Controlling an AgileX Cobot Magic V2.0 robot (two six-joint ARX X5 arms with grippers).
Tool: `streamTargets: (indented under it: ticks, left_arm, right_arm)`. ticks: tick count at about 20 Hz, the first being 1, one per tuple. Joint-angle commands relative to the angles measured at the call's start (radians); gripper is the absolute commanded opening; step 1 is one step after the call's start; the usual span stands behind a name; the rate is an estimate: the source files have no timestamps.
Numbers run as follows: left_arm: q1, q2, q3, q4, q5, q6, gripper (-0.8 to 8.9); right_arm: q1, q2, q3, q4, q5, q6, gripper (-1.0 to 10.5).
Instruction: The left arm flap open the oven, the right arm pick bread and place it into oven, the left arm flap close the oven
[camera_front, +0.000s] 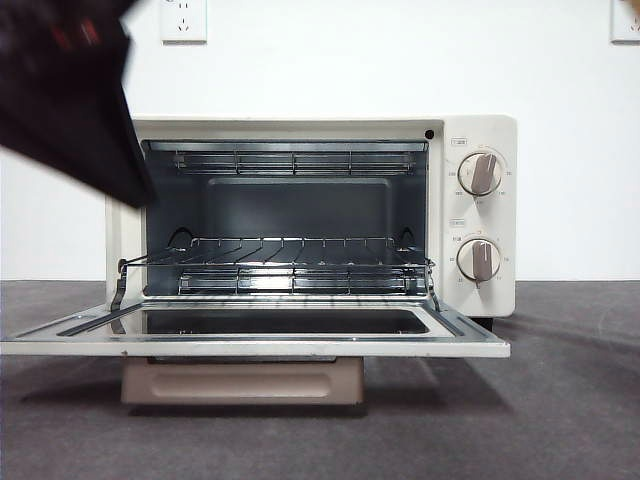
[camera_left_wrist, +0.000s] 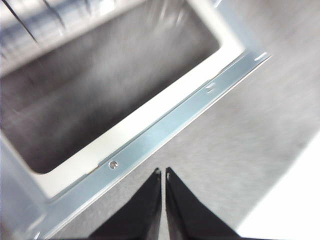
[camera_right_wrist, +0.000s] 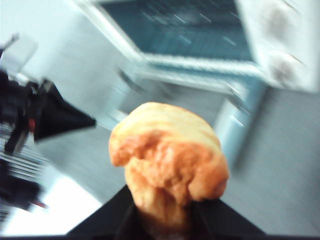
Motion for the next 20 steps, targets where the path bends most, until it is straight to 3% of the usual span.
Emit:
streamTargets:
  ticks: [1, 3, 7, 10, 17, 20]
  left_arm:
    - [-0.009, -0.117, 0.045, -0.051, -0.004, -0.019, 0.16]
    - [-0.008, -0.223, 0.072, -0.104, -0.038, -0.046, 0.17]
    - [-0.008, -0.404, 0.094, -0.173, -0.059, -0.107, 0.17]
    - [-0.008, -0.492, 0.095, -0.232, -0.061, -0.121, 0.17]
    - [-0.008, -0.569, 0.095, -0.246, -0.061, -0.121, 0.17]
    - [-0.008, -0.568, 0.095, -0.245, -0.061, -0.121, 0.17]
  right_arm:
    - [0.054, 0.069, 0.010, 0.104, -0.010, 0.068, 0.7]
    - [0.129, 0.145, 0.010, 0.189, 0.021, 0.087, 0.7]
    - [0.296, 0.334, 0.010, 0.418, 0.182, 0.167, 0.7]
    - [0.382, 0.504, 0.010, 0.617, 0.246, 0.225, 0.7]
    - [0.414, 0.811, 0.012, 0.996, 0.445, 0.341, 0.7]
    - [0.413, 0.892, 0.042, 1.031, 0.488, 0.358, 0.7]
